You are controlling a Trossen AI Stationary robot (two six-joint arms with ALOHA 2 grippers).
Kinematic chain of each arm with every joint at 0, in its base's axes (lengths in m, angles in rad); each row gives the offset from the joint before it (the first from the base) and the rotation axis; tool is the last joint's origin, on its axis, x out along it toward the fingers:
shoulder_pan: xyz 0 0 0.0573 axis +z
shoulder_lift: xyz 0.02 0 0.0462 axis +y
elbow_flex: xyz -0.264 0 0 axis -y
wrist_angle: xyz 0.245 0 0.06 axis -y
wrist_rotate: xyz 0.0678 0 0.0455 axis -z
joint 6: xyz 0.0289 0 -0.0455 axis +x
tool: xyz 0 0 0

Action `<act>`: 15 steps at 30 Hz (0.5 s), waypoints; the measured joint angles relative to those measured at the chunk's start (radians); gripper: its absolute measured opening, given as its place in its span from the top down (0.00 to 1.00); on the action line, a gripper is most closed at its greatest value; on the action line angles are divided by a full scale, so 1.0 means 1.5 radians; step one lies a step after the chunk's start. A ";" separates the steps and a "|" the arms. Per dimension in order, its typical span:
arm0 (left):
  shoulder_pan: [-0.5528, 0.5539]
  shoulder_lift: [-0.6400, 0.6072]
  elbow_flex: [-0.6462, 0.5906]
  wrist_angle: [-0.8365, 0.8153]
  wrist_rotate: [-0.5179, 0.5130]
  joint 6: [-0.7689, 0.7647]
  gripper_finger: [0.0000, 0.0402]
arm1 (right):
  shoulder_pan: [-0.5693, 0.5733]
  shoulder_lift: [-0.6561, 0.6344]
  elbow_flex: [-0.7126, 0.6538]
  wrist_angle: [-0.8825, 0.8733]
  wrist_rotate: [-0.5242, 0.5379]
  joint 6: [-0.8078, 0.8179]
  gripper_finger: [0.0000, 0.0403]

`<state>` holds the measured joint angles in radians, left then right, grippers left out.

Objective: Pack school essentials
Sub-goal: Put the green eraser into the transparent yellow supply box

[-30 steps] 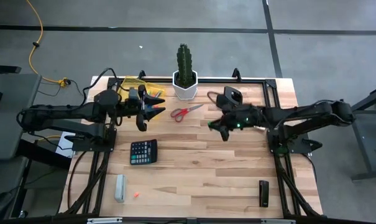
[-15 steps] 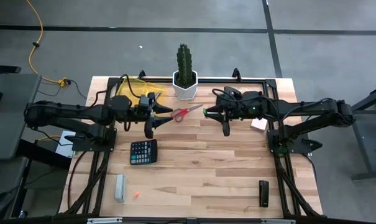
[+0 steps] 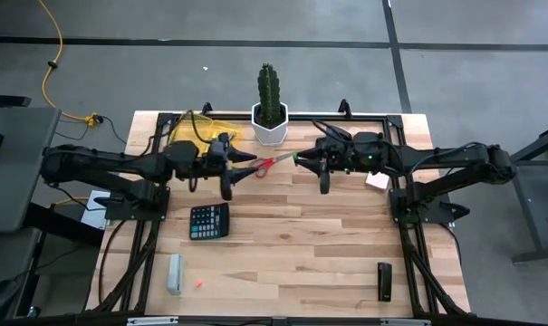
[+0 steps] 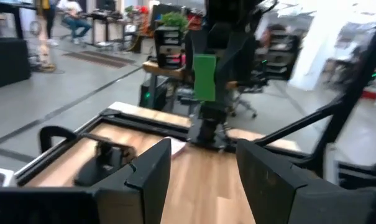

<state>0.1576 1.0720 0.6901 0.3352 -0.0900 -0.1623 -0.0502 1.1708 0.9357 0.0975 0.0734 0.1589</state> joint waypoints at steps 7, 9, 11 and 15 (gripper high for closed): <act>-0.016 0.125 0.084 0.000 -0.073 0.077 0.58 | 0.000 0.082 0.000 0.157 0.003 0.082 0.83; -0.020 0.157 0.107 -0.002 -0.098 0.101 0.58 | 0.000 0.100 0.000 0.201 0.003 0.108 0.83; -0.024 0.182 0.131 -0.002 -0.128 0.125 0.58 | 0.000 0.114 0.000 0.228 0.003 0.130 0.83; -0.034 0.206 0.159 0.005 -0.178 0.177 0.58 | 0.000 0.129 0.000 0.250 0.009 0.152 0.83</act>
<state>0.1060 1.3810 0.9280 0.3427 -0.3570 0.1031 -0.0498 1.3636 0.9352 0.4721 0.0871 0.3872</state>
